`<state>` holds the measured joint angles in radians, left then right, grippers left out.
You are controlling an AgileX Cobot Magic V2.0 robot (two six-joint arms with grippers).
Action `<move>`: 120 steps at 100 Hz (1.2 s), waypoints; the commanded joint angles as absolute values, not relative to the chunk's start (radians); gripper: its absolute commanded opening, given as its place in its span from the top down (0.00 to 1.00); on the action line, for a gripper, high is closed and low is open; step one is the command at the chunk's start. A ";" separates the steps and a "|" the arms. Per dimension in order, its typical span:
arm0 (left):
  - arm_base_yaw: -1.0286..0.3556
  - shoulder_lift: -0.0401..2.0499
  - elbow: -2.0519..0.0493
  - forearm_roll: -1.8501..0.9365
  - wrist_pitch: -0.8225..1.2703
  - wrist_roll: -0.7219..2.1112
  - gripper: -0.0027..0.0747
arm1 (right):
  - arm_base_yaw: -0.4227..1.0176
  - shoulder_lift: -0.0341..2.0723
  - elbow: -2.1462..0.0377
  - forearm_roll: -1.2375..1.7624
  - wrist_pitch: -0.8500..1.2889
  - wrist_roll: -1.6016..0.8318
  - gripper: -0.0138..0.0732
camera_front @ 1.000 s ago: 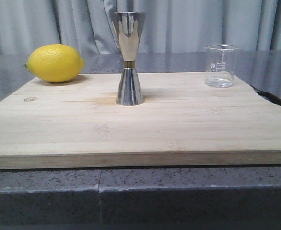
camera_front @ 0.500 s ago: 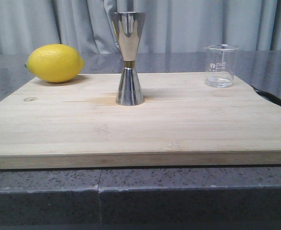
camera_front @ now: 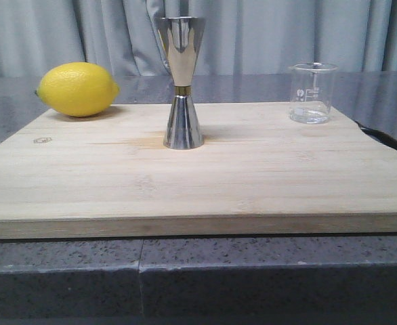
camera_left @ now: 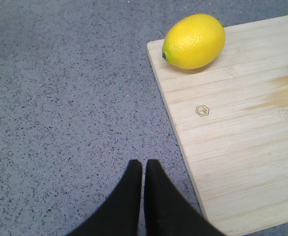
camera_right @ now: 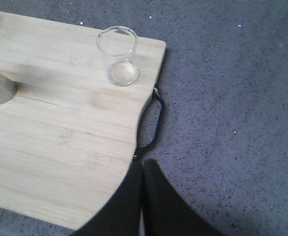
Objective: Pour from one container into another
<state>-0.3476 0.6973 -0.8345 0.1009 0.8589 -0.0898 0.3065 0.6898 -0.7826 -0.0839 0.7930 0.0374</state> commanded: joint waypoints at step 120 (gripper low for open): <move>-0.077 -0.031 0.013 0.042 -0.010 -0.090 0.99 | 0.302 0.687 -0.817 -0.101 0.730 0.036 0.92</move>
<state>-0.0799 -0.0061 -0.0033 0.0637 0.1661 -0.0903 0.3065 0.6898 -0.7826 -0.0839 0.7913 0.0380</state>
